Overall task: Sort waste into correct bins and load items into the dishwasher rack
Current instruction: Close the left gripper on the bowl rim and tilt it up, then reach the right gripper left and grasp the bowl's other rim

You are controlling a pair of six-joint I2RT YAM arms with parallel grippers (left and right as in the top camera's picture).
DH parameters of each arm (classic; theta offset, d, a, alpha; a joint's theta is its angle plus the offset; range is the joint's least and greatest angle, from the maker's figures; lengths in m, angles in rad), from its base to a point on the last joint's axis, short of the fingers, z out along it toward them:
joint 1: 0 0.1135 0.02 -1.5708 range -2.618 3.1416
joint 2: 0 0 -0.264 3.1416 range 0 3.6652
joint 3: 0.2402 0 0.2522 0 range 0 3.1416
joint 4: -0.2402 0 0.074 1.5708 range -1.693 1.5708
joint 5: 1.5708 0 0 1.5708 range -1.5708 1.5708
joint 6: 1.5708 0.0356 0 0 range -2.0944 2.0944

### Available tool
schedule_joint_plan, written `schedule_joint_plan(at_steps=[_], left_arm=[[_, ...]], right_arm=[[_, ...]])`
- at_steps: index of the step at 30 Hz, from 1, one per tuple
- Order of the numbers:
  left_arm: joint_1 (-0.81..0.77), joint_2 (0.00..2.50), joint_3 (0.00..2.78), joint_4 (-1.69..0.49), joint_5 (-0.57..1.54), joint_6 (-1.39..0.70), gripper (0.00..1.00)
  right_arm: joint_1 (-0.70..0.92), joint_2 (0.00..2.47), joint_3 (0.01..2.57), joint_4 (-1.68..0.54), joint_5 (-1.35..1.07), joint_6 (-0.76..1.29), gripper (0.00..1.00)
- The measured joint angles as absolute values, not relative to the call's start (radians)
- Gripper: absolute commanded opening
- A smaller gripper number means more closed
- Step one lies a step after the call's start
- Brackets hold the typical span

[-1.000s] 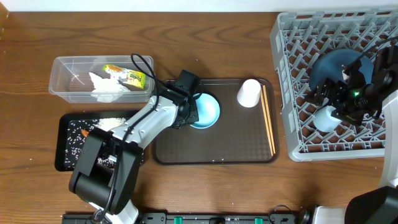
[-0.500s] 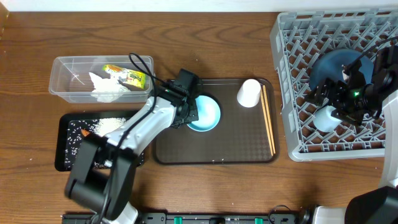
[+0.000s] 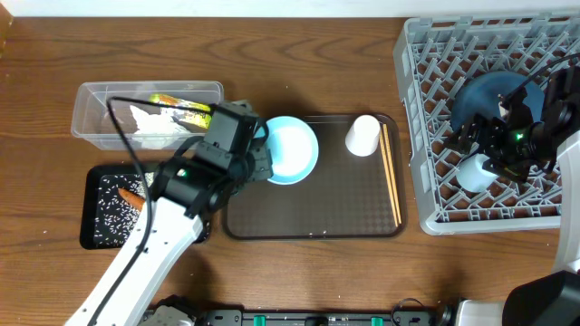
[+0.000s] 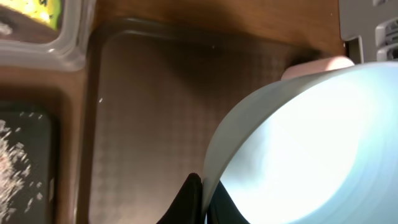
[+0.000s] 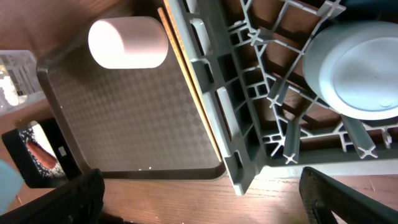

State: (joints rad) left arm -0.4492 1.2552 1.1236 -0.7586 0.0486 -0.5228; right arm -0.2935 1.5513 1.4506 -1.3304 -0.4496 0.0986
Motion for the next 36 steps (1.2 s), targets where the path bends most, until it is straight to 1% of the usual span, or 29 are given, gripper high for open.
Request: schedule_joint_plan(at_steps=[4, 10, 17, 18, 19, 21, 22, 24, 25, 26, 28, 31, 32, 33, 36], left_arm=[[-0.449, 1.255, 1.124, -0.81, 0.049, -0.523, 0.06], [-0.449, 1.256, 1.124, -0.823, 0.063, -0.523, 0.06], [-0.45, 1.256, 1.124, -0.83, 0.09, -0.523, 0.06], [-0.451, 1.256, 1.124, -0.83, 0.092, -0.523, 0.06], [-0.455, 1.256, 1.124, -0.829, 0.095, -0.523, 0.06], [-0.464, 1.26, 1.123, -0.826, 0.099, -0.523, 0.06], [-0.471, 1.263, 1.123, -0.823, 0.099, -0.523, 0.06], [-0.489, 1.282, 1.123, -0.809, 0.099, -0.527, 0.06], [-0.497, 1.293, 1.123, -0.799, 0.099, -0.527, 0.06], [-0.503, 1.303, 1.123, -0.791, 0.099, -0.527, 0.06], [-0.521, 1.336, 1.122, -0.77, 0.1, -0.527, 0.06], [-0.54, 1.383, 1.122, -0.76, 0.102, -0.527, 0.06], [-0.545, 1.397, 1.122, -0.76, 0.102, -0.527, 0.06], [-0.549, 1.414, 1.122, -0.76, 0.103, -0.527, 0.06], [-0.558, 1.451, 1.122, -0.76, 0.106, -0.527, 0.06]], right_arm=[[-0.294, 1.551, 1.451, -1.298, -0.466, 0.099, 0.99], [-0.294, 1.551, 1.451, -1.309, -0.517, 0.094, 0.99], [-0.294, 1.551, 1.451, -1.295, -0.521, 0.094, 0.99], [-0.294, 1.551, 1.451, -1.296, -0.522, 0.094, 0.96], [-0.294, 1.551, 1.451, -1.297, -0.526, 0.091, 0.89], [-0.291, 1.551, 1.451, -1.312, -0.539, 0.084, 0.8], [-0.287, 1.551, 1.451, -1.319, -0.541, 0.082, 0.77], [-0.257, 1.551, 1.451, -1.325, -0.529, 0.085, 0.74], [-0.227, 1.551, 1.451, -1.324, -0.519, 0.084, 0.7], [-0.21, 1.551, 1.451, -1.324, -0.514, 0.084, 0.65], [-0.124, 1.551, 1.451, -1.317, -0.49, 0.081, 0.52], [-0.013, 1.551, 1.451, -1.304, -0.474, 0.084, 0.45], [0.029, 1.551, 1.451, -1.293, -0.469, 0.089, 0.4], [0.064, 1.551, 1.451, -1.282, -0.463, 0.093, 0.38], [0.17, 1.551, 1.451, -1.242, -0.424, 0.126, 0.38]])
